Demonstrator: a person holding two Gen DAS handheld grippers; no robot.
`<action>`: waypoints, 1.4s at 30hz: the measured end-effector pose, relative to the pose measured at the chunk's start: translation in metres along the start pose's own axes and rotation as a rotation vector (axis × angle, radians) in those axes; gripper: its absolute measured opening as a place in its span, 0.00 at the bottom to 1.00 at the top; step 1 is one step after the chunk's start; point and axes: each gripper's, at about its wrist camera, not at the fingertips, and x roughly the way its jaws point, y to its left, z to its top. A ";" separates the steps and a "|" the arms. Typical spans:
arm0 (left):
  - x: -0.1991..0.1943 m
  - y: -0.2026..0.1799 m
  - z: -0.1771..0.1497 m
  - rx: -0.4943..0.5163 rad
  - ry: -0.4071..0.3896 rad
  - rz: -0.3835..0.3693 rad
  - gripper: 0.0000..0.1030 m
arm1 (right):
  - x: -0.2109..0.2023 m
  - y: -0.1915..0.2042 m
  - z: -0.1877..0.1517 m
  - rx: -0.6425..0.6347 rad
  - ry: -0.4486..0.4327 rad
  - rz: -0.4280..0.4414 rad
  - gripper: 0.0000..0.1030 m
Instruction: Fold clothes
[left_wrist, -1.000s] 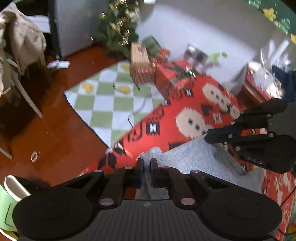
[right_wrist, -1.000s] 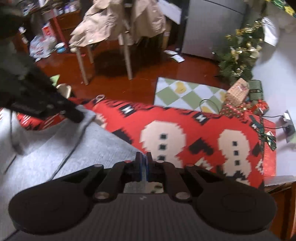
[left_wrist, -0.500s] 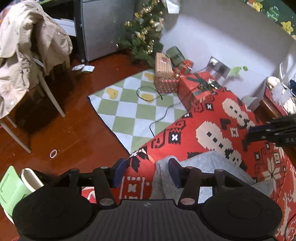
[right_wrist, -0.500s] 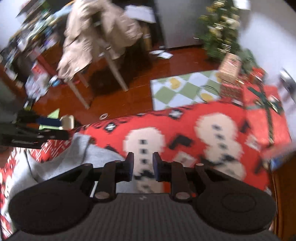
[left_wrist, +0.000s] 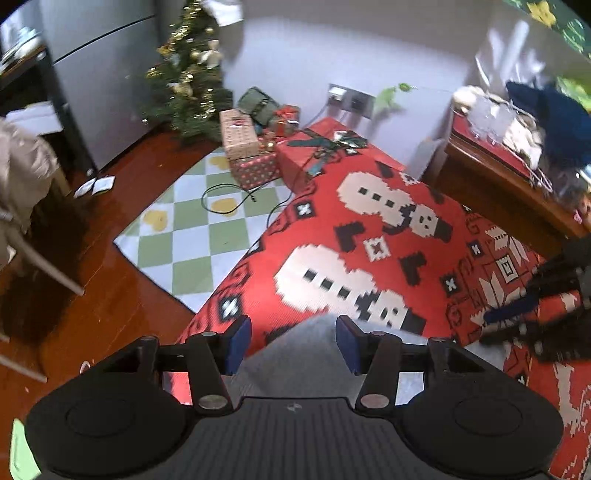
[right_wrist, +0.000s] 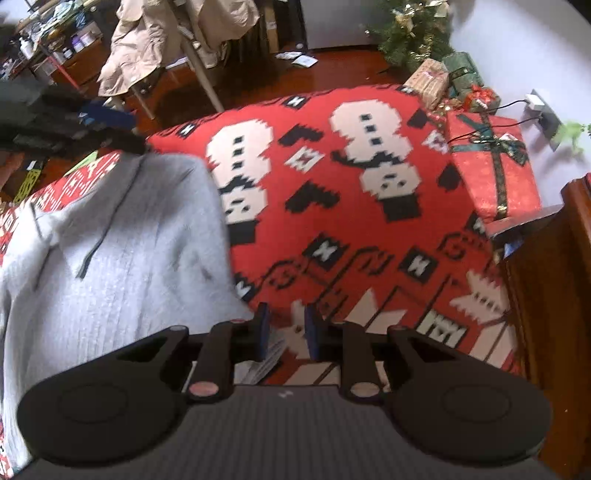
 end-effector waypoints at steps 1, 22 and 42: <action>0.003 -0.003 0.004 0.014 0.004 -0.007 0.48 | 0.000 0.004 -0.003 -0.005 0.001 0.004 0.23; 0.043 -0.025 0.001 0.193 0.147 -0.020 0.45 | -0.015 0.038 -0.045 0.087 0.024 0.087 0.22; 0.041 -0.017 0.006 0.184 0.147 -0.017 0.45 | -0.004 0.033 -0.040 0.236 -0.015 -0.048 0.22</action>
